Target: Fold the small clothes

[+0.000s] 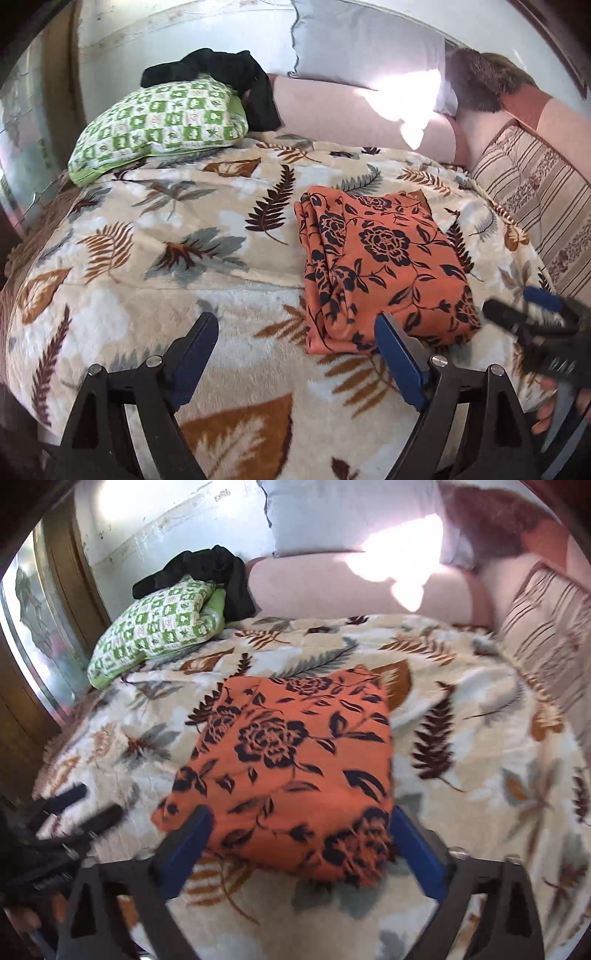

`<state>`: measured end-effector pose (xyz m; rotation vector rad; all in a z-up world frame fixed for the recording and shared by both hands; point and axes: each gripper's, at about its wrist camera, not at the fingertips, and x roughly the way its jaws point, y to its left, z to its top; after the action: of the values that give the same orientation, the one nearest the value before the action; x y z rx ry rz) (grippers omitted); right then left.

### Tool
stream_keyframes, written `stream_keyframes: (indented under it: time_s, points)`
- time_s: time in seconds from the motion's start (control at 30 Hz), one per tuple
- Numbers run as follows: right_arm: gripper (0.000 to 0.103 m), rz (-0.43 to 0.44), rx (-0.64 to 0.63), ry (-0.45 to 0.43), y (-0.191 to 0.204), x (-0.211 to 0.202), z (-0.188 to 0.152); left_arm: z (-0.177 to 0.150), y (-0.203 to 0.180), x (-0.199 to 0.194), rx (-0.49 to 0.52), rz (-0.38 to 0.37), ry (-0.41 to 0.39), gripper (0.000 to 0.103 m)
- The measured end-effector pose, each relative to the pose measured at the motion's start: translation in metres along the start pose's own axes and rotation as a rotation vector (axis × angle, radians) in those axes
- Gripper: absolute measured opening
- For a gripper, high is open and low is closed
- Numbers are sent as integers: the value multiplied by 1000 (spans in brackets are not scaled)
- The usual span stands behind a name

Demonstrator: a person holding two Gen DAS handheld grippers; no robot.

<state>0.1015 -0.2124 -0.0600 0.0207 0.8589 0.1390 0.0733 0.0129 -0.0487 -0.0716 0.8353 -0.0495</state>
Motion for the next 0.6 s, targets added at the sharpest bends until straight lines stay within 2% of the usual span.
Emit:
stream_keyframes:
  time_s: [0.1, 0.2, 0.27, 0.47, 0.6]
  points:
    - [103, -48, 37, 11, -4, -22, -21, -8, -2, -21, -10, 25, -29, 87]
    - [103, -57, 43, -1, -2, -36, -35, -11, -2, -33, -21, -15, -23, 87]
    - [103, -61, 33, -16, 1, -49, -40, -12, -6, -40, -18, -8, -24, 87]
    - [103, -74, -23, -41, 11, -61, -34, -13, -19, -55, 18, 31, -34, 87]
    - [103, -70, -30, -48, 11, -65, -31, -11, -27, -61, 38, 20, -45, 87]
